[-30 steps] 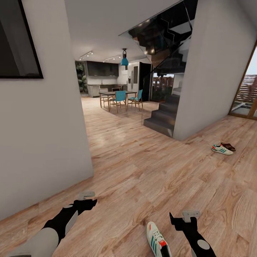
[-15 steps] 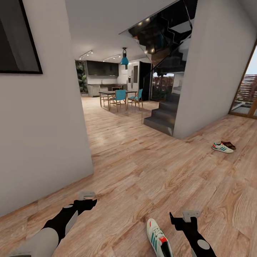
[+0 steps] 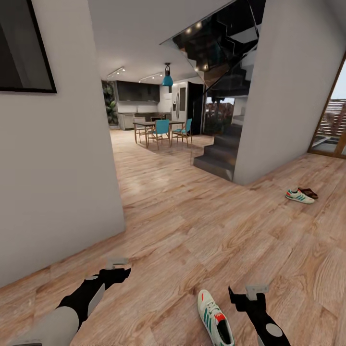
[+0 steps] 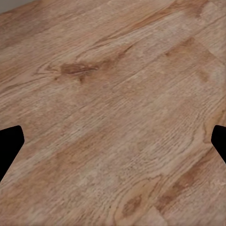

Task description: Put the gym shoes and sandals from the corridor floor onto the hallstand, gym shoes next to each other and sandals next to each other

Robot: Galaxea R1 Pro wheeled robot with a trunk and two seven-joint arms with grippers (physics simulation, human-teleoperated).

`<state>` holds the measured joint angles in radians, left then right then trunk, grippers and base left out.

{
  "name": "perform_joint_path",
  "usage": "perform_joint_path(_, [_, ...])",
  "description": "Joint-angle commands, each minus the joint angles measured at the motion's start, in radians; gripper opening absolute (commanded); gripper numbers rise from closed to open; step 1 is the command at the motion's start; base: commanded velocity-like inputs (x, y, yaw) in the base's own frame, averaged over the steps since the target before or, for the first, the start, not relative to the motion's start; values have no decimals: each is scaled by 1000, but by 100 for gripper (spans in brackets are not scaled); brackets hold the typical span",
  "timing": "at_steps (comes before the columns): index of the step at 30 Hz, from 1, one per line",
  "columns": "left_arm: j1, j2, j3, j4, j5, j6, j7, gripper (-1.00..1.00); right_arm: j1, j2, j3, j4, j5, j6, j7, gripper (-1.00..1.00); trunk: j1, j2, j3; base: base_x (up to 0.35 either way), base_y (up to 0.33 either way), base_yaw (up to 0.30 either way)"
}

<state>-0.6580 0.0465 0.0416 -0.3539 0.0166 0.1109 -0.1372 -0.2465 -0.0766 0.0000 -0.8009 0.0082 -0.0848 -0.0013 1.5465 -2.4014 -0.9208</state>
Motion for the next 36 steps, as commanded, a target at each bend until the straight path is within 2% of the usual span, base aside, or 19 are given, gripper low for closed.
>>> perform_joint_path(1, [0, 0, 4, -2, 1, 7, -5, 100, 0, 0, 0, 1, 1, -3, 0, 100, 4, -8, -5, 0, 0, 0])
perform_joint_path(14, [0, -1, 8, -2, -28, 7, -5, 100, 0, -1, 1, 3, 1, -1, 0, 100, 54, -99, -61, 0, 0, 0])
perform_joint_path(25, [-1, -2, 9, -2, -33, 6, -10, 100, 0, -3, 1, 10, 1, -1, 0, 100, 58, -101, -121, 0, 0, 0])
perform_joint_path(29, [-7, -4, 9, -3, -33, 6, -14, 100, 0, -14, 0, 24, 1, -2, 1, 100, 60, -102, -143, 0, 0, 0])
perform_joint_path(33, [-27, -23, 8, -12, -33, 14, -16, 100, 0, -23, 1, 39, 0, -2, 3, 100, 62, -103, -164, 0, 0, 0])
perform_joint_path(36, [-57, -40, 8, -50, -34, 23, -17, 100, 0, -26, 1, 45, 0, -3, 4, 100, 63, -104, -181, 0, 0, 0])
